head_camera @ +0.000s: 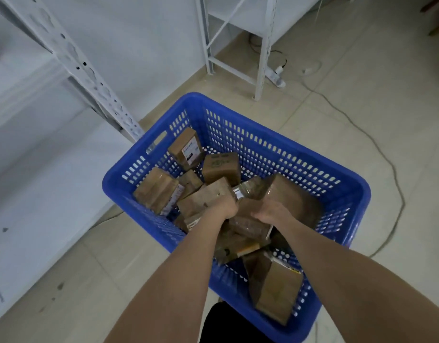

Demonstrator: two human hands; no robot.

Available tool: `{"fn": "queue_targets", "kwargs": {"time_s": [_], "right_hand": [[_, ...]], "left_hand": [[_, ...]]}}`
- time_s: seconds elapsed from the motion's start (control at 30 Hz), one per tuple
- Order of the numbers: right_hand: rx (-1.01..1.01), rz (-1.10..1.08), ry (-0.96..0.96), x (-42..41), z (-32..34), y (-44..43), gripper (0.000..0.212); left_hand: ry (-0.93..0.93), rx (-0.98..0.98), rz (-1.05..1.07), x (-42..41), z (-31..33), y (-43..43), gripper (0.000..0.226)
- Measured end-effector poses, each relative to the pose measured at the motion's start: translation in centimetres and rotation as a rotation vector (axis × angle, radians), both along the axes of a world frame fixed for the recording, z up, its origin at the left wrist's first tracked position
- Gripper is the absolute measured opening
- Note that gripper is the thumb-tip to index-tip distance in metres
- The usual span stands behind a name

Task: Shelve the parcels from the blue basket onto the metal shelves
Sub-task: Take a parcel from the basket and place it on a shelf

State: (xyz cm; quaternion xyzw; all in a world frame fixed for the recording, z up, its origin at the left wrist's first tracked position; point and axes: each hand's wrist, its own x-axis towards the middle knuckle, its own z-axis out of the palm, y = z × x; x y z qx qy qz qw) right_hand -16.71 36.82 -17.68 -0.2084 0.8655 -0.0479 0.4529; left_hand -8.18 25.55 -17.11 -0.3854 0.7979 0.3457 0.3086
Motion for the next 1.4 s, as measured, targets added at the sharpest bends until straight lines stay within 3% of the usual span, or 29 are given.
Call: {"fn": "queue_targets", "kwargs": {"time_s": [0.23,0.37,0.63,0.83,0.97,1.07,1.17,1.3,1.4], "right_hand": [[0.018,-0.308,0.096,0.2,-2.3,-1.1,0.056],[-0.084,-0.377,0.133,0.1,1.3,-2.5,0.051],[-0.443,-0.292,0.151,2.1,17.3,-9.0,0.052],[-0.779,-0.561,-0.156,5.8,27.2,-12.0,0.032],[-0.922,-0.581,-0.337,8.2,32.0,-13.1,0.011],[-0.947,-0.553,-0.552,10.1,35.3,-13.3,0.049],[-0.878,-0.456,-0.732,11.8,37.8,-12.9,0.040],[-0.660,-0.449,-0.994,13.6,39.3,-12.7,0.069],[-0.580,-0.471,-1.197,15.4,40.1,-12.2,0.065]], "left_hand": [[-0.062,0.270,0.356,0.7,-3.3,0.6,0.051],[0.062,0.358,0.636,1.4,-0.1,-1.1,0.046],[0.504,0.014,0.888,4.2,17.7,-7.9,0.057],[0.735,-0.064,1.035,8.4,30.1,-10.0,0.055],[0.815,-0.151,1.131,11.6,36.0,-10.0,0.080],[0.865,-0.199,1.169,14.2,39.2,-9.6,0.076],[0.935,-0.234,1.183,16.9,41.7,-9.3,0.056],[1.029,-0.142,1.164,20.2,44.5,-8.2,0.039],[1.058,-0.114,1.160,21.9,45.8,-7.2,0.022]]}}
